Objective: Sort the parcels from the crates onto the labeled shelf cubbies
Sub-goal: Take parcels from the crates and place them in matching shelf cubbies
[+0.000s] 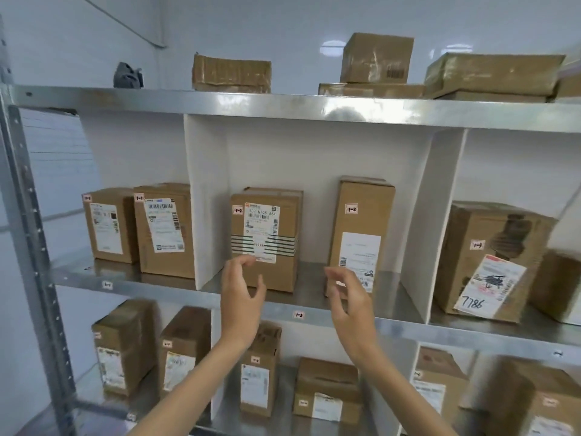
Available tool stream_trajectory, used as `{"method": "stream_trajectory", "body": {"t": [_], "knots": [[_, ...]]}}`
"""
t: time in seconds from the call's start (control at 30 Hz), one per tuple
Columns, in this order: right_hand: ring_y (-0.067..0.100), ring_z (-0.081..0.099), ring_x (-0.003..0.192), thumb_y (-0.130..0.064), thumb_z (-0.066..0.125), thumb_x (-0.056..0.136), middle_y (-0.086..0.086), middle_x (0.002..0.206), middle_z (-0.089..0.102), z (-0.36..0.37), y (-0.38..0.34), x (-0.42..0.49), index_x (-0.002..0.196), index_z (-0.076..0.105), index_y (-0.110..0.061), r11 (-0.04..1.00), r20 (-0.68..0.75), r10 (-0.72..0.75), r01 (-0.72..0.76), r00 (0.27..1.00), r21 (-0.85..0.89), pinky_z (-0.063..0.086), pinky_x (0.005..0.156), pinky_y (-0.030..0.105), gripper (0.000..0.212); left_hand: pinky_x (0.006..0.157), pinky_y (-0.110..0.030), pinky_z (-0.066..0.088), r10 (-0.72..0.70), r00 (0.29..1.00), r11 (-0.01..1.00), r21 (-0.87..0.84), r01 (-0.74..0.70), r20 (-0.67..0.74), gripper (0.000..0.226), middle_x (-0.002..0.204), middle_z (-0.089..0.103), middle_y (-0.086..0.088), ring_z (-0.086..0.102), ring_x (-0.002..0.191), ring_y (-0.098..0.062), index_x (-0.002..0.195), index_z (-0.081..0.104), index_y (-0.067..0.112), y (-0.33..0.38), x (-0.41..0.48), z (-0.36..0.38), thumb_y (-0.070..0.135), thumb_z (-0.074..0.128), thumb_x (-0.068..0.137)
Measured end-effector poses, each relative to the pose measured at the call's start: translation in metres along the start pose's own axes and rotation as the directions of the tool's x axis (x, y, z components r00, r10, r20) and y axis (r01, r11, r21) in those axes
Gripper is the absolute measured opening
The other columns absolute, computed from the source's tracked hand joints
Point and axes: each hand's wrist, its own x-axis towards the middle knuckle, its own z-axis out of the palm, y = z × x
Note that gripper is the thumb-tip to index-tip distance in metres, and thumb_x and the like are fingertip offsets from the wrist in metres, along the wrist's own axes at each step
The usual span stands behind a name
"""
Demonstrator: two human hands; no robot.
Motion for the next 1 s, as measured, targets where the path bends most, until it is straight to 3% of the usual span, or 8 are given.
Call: {"method": "stream_trajectory", "body": {"t": [0.13, 0.2, 0.33, 0.4, 0.5, 0.73, 1.0], "knots": [[-0.005, 0.047, 0.117, -0.011, 0.043, 0.098, -0.013, 0.129, 0.052, -0.002, 0.010, 0.001, 0.129, 0.045, -0.031, 0.991, 0.131, 0.111, -0.120, 0.985, 0.065, 0.037, 0.100, 0.012, 0.037, 0.102, -0.021, 0.029, -0.130, 0.988, 0.991, 0.054, 0.125, 0.085, 0.058, 0.137, 0.036, 0.000, 0.039, 0.126, -0.012, 0.134, 0.034, 0.019, -0.014, 0.006, 0.009, 0.012, 0.065, 0.085], [0.002, 0.042, 0.127, -0.014, 0.042, 0.099, -0.014, 0.139, 0.044, 0.005, 0.013, 0.006, 0.136, 0.038, -0.033, 0.985, 0.223, 0.145, -0.162, 0.964, 0.059, 0.034, 0.108, 0.022, 0.042, 0.105, -0.027, 0.030, -0.187, 0.977, 0.979, 0.098, 0.178, 0.102, 0.075, 0.143, 0.029, -0.005, 0.035, 0.131, -0.020, 0.142, 0.024, 0.018, -0.027, 0.016, 0.009, 0.014, 0.070, 0.082], [0.006, 0.023, 0.141, -0.020, 0.041, 0.100, -0.015, 0.152, 0.023, 0.030, 0.009, 0.029, 0.149, 0.016, -0.031, 0.956, 0.369, 0.211, -0.270, 0.905, 0.114, 0.031, 0.102, 0.011, 0.056, 0.113, -0.044, 0.029, -0.284, 0.952, 0.945, 0.204, 0.257, 0.116, 0.104, 0.152, 0.017, -0.011, 0.023, 0.140, -0.028, 0.149, 0.005, 0.018, -0.052, 0.040, 0.013, 0.021, 0.078, 0.075], [0.008, 0.016, 0.144, -0.022, 0.042, 0.100, -0.014, 0.156, 0.014, 0.047, 0.009, 0.042, 0.151, 0.006, -0.030, 0.953, 0.398, 0.236, -0.292, 0.887, 0.085, 0.021, 0.112, 0.019, 0.062, 0.114, -0.048, 0.024, -0.325, 0.938, 0.925, 0.245, 0.289, 0.118, 0.112, 0.155, 0.012, -0.012, 0.014, 0.143, -0.030, 0.150, -0.003, 0.018, -0.063, 0.051, 0.016, 0.024, 0.079, 0.073], [0.008, 0.008, 0.145, -0.024, 0.042, 0.100, -0.011, 0.159, 0.003, 0.069, 0.013, 0.052, 0.151, -0.002, -0.028, 0.950, 0.414, 0.257, -0.306, 0.873, 0.056, 0.012, 0.119, 0.028, 0.068, 0.115, -0.045, 0.021, -0.354, 0.924, 0.916, 0.250, 0.313, 0.143, 0.115, 0.156, 0.011, -0.013, 0.011, 0.144, -0.029, 0.149, -0.008, 0.014, -0.072, 0.059, 0.022, 0.021, 0.079, 0.074], [0.006, 0.002, 0.145, -0.019, 0.043, 0.099, -0.010, 0.159, -0.005, 0.086, 0.022, 0.060, 0.150, -0.007, -0.024, 0.958, 0.410, 0.261, -0.287, 0.874, 0.002, 0.007, 0.117, 0.023, 0.071, 0.109, -0.040, 0.033, -0.296, 0.947, 0.944, 0.191, 0.270, 0.124, 0.104, 0.148, 0.029, -0.010, 0.034, 0.135, -0.026, 0.148, 0.007, 0.017, -0.086, 0.063, 0.036, 0.009, 0.077, 0.073], [0.007, 0.002, 0.146, -0.018, 0.045, 0.098, -0.010, 0.159, -0.003, 0.086, 0.025, 0.063, 0.151, -0.006, -0.024, 0.950, 0.392, 0.281, -0.312, 0.876, 0.017, 0.009, 0.120, 0.029, 0.074, 0.108, -0.043, 0.033, -0.312, 0.945, 0.932, 0.223, 0.286, 0.092, 0.096, 0.147, 0.028, -0.013, 0.032, 0.135, -0.030, 0.148, 0.009, 0.015, -0.085, 0.064, 0.040, 0.011, 0.074, 0.078]]}}
